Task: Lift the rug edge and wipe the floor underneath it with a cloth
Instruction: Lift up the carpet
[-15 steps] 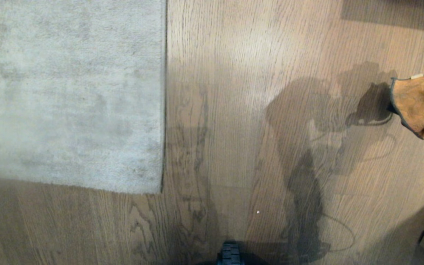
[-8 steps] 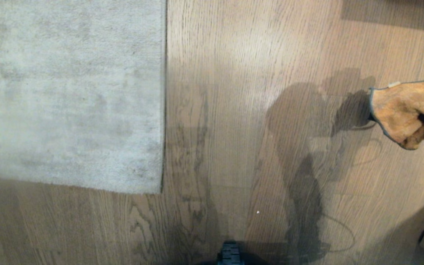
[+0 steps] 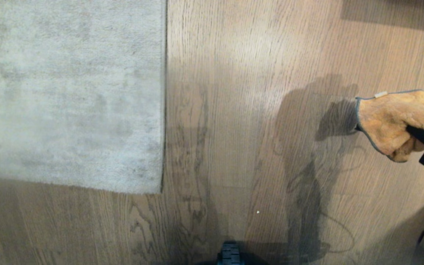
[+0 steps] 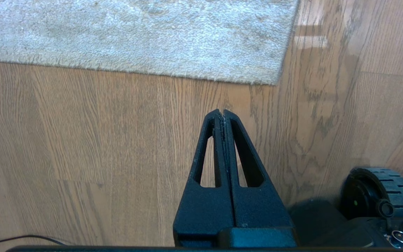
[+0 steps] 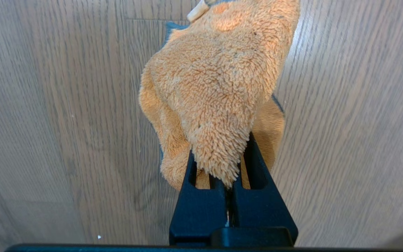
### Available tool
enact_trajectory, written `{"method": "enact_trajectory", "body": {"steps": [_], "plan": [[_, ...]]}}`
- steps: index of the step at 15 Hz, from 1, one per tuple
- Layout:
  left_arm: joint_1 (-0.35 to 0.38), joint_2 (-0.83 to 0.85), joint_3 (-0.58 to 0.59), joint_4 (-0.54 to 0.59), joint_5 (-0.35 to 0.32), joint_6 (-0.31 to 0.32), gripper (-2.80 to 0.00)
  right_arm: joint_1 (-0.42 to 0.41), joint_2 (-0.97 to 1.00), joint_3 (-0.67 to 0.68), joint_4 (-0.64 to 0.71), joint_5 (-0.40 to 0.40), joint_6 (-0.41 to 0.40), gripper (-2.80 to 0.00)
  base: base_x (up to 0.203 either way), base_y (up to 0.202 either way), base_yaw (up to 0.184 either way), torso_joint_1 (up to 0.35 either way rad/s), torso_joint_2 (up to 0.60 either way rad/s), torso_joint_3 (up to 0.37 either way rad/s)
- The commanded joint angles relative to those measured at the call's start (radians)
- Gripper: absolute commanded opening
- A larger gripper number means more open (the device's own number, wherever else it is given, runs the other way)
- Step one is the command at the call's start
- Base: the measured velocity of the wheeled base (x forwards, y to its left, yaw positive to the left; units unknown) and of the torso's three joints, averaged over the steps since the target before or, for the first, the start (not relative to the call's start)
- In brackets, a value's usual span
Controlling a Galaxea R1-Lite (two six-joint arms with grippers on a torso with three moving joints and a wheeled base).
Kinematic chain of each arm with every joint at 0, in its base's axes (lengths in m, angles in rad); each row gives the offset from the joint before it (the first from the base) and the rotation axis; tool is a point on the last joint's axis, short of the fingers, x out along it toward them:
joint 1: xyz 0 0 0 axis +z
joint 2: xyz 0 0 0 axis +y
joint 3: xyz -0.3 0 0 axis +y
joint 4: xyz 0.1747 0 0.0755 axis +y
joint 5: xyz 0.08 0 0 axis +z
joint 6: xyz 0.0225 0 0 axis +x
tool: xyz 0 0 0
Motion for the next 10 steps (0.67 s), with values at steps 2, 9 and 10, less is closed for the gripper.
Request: {"method": "enact_trajectory", "body": {"steps": [2,9,10], "plan": [[0.0,0.0,0.001,-0.001,0.001,0.0,-2.8,0.016,-0.049,0.012,0.007,-0.008,0.005,-2.8,0.0,0.0,0.0,0.0,0.0,0.0],[0.0,0.0,-0.001,-0.001,0.001,0.0,-2.8,0.017,-0.185,0.075,0.034,-0.009,0.0,-2.8,0.0,0.0,0.0,0.0,0.0,0.0],[0.0,0.0,-0.001,-0.001,0.001,0.0,-2.8,0.017,-0.214,0.1,0.037,-0.01,-0.005,-2.8,0.0,0.0,0.0,0.0,0.0,0.0]]}}
